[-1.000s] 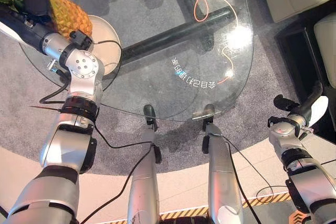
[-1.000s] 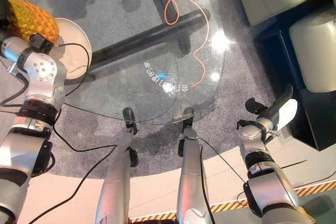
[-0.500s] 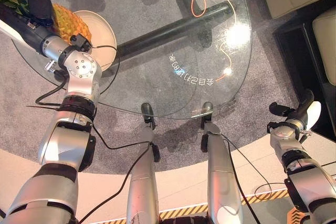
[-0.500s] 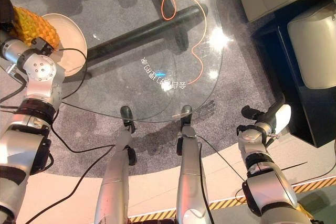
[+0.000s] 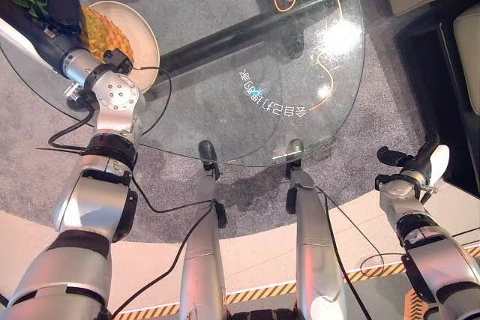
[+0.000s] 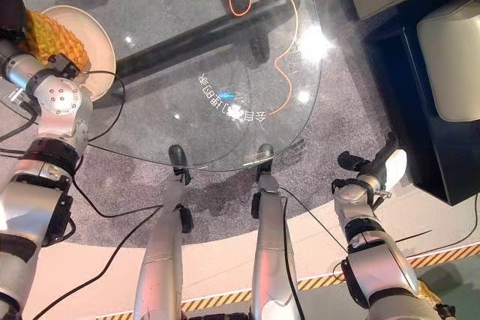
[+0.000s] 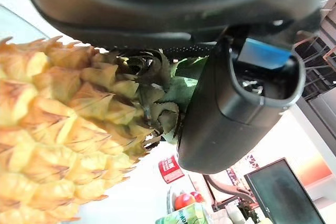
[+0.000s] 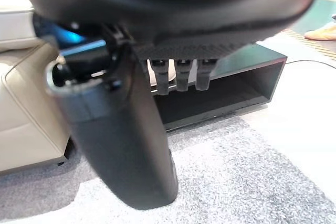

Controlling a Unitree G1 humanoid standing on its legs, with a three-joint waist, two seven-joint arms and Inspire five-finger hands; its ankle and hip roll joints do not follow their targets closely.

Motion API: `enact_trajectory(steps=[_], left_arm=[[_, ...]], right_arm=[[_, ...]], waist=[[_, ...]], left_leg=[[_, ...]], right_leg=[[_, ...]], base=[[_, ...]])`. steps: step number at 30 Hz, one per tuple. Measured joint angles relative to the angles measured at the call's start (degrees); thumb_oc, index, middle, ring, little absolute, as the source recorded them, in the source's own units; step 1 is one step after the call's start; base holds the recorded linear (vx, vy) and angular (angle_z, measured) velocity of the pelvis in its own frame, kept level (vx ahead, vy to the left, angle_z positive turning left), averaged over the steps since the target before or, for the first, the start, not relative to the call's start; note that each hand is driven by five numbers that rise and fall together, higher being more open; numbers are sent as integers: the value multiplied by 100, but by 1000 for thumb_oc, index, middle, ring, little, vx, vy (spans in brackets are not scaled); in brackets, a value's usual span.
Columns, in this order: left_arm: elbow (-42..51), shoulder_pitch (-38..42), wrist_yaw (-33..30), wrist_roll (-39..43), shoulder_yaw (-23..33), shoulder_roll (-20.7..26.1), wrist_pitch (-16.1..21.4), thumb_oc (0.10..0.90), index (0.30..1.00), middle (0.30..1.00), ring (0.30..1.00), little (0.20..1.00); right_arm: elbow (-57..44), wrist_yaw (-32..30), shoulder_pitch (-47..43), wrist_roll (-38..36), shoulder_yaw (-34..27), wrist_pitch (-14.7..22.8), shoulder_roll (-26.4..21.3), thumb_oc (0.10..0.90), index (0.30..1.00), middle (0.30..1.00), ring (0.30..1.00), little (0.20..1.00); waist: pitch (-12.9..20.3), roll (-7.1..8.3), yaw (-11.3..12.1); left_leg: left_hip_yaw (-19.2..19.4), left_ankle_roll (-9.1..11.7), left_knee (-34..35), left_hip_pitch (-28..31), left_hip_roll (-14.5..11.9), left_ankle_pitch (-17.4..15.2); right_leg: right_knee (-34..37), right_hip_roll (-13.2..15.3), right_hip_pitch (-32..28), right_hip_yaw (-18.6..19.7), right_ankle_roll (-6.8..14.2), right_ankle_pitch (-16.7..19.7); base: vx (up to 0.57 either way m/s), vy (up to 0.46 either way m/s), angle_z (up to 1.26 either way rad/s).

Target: Pick up the fruit to the plate

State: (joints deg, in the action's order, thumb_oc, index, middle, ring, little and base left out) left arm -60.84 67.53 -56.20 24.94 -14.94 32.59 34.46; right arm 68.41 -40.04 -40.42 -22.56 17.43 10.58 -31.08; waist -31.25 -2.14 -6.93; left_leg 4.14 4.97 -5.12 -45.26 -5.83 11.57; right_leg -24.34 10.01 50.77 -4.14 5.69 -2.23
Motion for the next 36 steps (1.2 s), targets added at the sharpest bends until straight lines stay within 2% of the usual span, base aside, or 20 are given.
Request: enact_trajectory(steps=[6, 7, 11, 14, 16, 21, 36], left_arm=[[-81, 28, 98, 83, -3, 7, 0, 100, 300, 300, 300, 200], [-115, 32, 101, 93, -3, 8, 0, 177, 366, 366, 366, 277], [-166, 32, 152, 105, -3, 25, 1, 300, 472, 472, 472, 400], [-166, 36, 177, 107, -5, 77, 1, 317, 486, 486, 486, 417], [-166, 45, 190, 107, -6, 130, 2, 300, 472, 472, 472, 400], [-166, 114, 195, 114, -6, 189, 25, 358, 521, 521, 521, 458], [-152, 189, 424, 201, -4, 189, 177, 383, 542, 542, 542, 483]], right_arm=[[-13, 0, -1, 2, 2, 2, 10, 800, 900, 900, 900, 900], [-14, 0, -1, 2, 2, 3, 10, 800, 900, 900, 900, 900], [-14, 0, -1, 2, 2, 3, 10, 800, 900, 900, 900, 900], [-15, 0, -1, 2, 3, 4, 11, 800, 900, 900, 900, 900], [-15, 0, -1, 2, 3, 4, 11, 800, 900, 900, 900, 900], [-15, -1, -1, 5, 3, 11, 11, 800, 900, 900, 900, 900], [-30, -5, -9, 10, 4, 52, 117, 800, 900, 900, 900, 900]], waist=[[3, 67, -9], [2, 72, -11], [0, 80, -12], [1, 80, -20], [1, 80, -25], [1, 81, -27], [1, 88, -8]], left_leg=[[0, 0, -3, 0, 0, 0], [0, 0, -2, 0, 0, 0], [0, 0, 0, 0, 0, 0], [0, 0, 2, -1, 0, 0], [0, 0, 3, -1, -1, 0], [-2, 0, 0, -60, 0, 0], [-19, 6, -9, -107, -1, 12]], right_leg=[[-1, -1, 0, 1, -2, 1], [-1, -1, 0, 1, -2, 1], [2, -1, 0, 1, -2, 1], [4, -2, 0, 1, -2, 1], [7, -2, 0, 1, -2, 1], [11, -3, 54, -1, -2, 1], [-5, -3, 91, -16, -1, 6]], base=[[0, 0, 0], [0, 0, 0], [0, 0, 0], [0, 0, 0], [0, 0, 0], [0, 0, 0], [0, 0, 0]])
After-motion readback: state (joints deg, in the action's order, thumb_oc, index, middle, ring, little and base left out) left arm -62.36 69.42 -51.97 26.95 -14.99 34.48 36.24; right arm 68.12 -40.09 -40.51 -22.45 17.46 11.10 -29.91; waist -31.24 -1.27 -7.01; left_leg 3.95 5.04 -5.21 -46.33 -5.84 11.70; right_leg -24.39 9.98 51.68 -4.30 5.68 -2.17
